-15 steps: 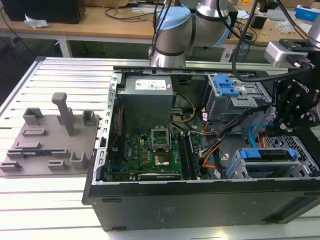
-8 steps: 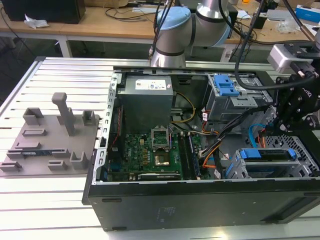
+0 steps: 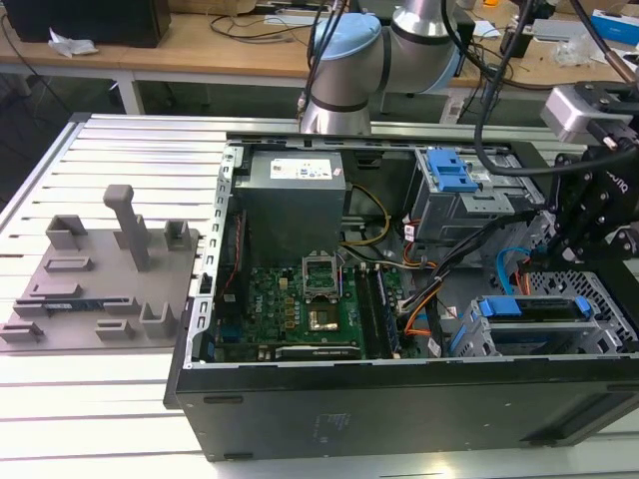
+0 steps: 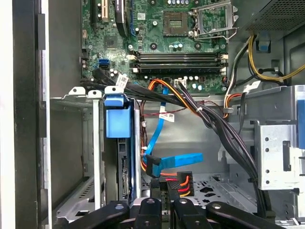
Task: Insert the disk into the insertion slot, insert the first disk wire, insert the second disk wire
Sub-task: 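Insert the first disk wire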
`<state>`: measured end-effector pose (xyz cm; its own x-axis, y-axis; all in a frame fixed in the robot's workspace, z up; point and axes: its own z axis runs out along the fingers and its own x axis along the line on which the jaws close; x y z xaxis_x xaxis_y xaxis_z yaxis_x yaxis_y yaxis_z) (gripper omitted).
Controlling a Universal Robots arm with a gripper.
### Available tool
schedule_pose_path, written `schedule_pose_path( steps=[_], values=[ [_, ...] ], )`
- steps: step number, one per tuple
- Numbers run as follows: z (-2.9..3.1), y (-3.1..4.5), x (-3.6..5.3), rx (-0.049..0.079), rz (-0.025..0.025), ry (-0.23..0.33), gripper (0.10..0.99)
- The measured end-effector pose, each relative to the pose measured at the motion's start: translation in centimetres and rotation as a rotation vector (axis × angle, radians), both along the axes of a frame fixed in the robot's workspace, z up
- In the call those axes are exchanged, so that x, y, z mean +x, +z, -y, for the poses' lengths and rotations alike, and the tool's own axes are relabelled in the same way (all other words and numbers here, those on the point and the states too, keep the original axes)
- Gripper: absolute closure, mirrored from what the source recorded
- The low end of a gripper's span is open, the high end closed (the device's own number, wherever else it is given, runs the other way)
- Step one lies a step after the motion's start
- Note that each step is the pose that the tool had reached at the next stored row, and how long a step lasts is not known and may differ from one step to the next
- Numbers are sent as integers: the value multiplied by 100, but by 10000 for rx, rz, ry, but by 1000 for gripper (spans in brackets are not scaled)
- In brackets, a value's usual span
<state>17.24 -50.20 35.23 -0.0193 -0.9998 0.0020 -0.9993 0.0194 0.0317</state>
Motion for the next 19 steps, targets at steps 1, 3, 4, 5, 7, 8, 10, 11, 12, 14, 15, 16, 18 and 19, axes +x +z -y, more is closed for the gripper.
schedule_pose_path(
  steps=[1, 3, 4, 5, 7, 8, 10, 11, 12, 14, 15, 16, 18, 19],
  values=[
    [-16, -1, 2, -48, -28, -2, 918],
    [-77, 0, 18, -187, -130, -3, 918],
    [-104, -1, 26, -223, -152, -3, 918],
    [-108, 0, 32, -227, -159, -2, 918],
    [-108, 0, 33, -228, -162, -3, 918],
    [-108, -1, 33, -228, -162, -3, 918],
    [-108, 0, 34, -230, -162, -2, 918],
    [-108, -1, 35, -229, -162, -2, 918],
    [-104, -1, 39, -229, -163, -2, 918],
    [-80, 2, 46, -229, -177, -4, 918],
    [-70, 4, 47, -229, -179, -5, 918],
    [-48, 6, 48, -230, -183, -5, 918],
    [-4, 9, 48, -230, -186, -4, 918],
    [22, 10, 48, -229, -186, -5, 918]
  ],
)
